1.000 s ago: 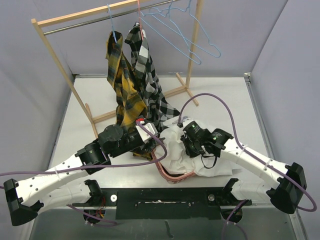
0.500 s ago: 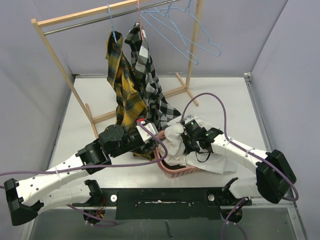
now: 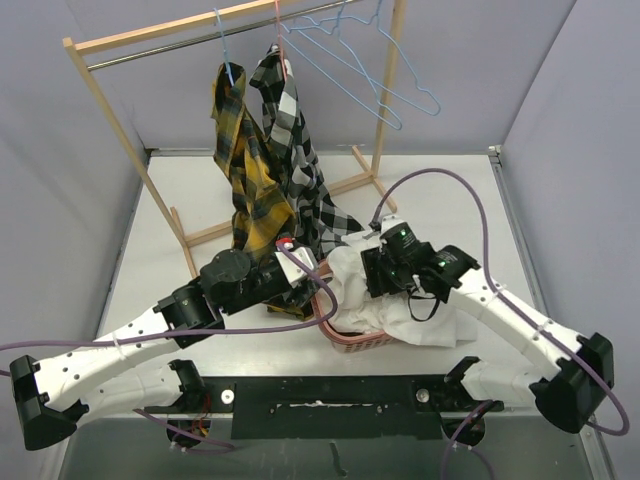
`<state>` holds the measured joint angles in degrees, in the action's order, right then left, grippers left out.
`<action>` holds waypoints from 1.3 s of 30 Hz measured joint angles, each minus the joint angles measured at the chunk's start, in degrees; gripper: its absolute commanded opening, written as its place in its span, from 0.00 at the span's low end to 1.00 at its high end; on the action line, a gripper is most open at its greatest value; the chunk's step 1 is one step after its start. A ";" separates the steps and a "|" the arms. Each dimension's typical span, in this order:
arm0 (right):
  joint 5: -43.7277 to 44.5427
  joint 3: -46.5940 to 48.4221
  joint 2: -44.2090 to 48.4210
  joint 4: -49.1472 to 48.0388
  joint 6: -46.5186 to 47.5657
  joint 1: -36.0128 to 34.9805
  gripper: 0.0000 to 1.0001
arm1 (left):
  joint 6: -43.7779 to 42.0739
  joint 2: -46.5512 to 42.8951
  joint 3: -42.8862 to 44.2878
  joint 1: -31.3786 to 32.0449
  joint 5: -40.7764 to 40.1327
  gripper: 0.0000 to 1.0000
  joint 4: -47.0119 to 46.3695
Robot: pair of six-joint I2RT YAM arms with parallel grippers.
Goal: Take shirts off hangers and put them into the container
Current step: Place the shirt in the bin, then adjust the shirt in the bin.
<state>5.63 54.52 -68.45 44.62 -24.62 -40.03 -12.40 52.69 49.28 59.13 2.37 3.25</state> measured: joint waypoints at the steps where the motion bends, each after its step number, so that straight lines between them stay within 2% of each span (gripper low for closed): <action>1: 0.39 2.14 1.46 1.31 0.20 -0.31 0.63 | 0.00 0.00 0.00 0.04 0.02 0.58 0.00; 5: 2.01 10.82 7.26 5.22 0.37 -1.73 0.68 | -0.02 0.00 -0.02 0.09 0.04 0.58 0.00; 9: 5.07 15.02 13.79 9.44 -0.15 -2.08 0.70 | 0.00 0.00 0.00 0.09 0.02 0.58 0.00; 13: 10.25 15.04 21.38 16.98 -2.91 -2.05 0.70 | 0.00 0.17 0.00 0.20 0.04 0.58 0.00; 20: 12.15 8.72 33.73 26.88 -7.82 -2.05 0.71 | 0.00 1.03 0.00 0.46 0.04 0.58 0.02; 26: 13.16 7.34 34.05 30.51 -12.26 -2.05 0.74 | 0.13 1.70 0.00 0.46 0.07 0.58 0.04; 30: 15.19 7.13 30.71 32.50 -15.39 -2.05 0.76 | 0.20 2.03 0.00 0.48 0.07 0.58 0.04; 39: 17.81 5.44 23.93 32.09 -20.33 -2.01 0.72 | 0.22 2.08 0.00 0.96 0.09 0.58 0.04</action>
<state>23.44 59.96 -44.51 76.71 -44.95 -42.04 -12.19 54.76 49.28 60.10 2.46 3.29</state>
